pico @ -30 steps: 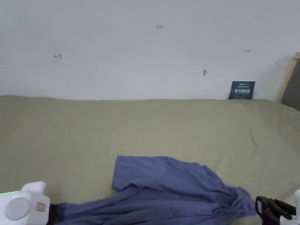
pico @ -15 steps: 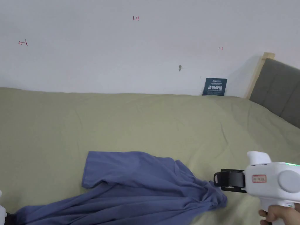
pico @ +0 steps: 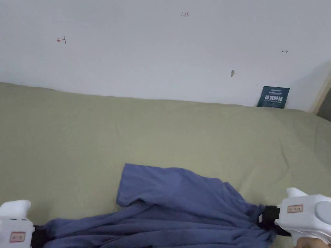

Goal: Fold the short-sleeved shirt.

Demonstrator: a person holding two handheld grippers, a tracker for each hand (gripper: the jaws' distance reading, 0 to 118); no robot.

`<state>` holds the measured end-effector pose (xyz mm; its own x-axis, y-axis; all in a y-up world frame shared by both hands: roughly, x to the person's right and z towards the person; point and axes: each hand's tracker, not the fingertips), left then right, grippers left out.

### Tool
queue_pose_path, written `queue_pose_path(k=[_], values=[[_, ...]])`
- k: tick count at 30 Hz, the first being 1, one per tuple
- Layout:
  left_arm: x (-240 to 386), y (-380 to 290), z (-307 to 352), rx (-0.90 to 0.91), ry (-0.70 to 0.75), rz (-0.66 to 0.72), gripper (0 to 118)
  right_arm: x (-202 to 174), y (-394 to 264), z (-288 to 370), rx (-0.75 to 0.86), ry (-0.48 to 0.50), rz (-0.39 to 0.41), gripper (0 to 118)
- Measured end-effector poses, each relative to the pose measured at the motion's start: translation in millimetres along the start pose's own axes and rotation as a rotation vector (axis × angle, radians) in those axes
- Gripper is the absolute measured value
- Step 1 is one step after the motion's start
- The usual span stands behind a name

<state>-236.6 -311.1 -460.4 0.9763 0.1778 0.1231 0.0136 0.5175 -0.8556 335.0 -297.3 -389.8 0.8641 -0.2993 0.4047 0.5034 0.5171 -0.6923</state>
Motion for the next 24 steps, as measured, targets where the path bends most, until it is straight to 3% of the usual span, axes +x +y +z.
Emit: queue_pose_path(k=[5, 9, 24], values=[[-1, 8, 14, 0.067, -0.075, 0.05, 2, -22, 16, 16, 0.066, 0.059, 0.043, 4], [-1, 22, 30, 0.125, -0.096, 0.061, 2, -48, 30, 34, 0.152, 0.064, 0.149, 4], [25, 115, 98, 0.308, -0.176, -0.003, 2, -139, 83, 86, 0.306, 0.156, 0.263, 4]])
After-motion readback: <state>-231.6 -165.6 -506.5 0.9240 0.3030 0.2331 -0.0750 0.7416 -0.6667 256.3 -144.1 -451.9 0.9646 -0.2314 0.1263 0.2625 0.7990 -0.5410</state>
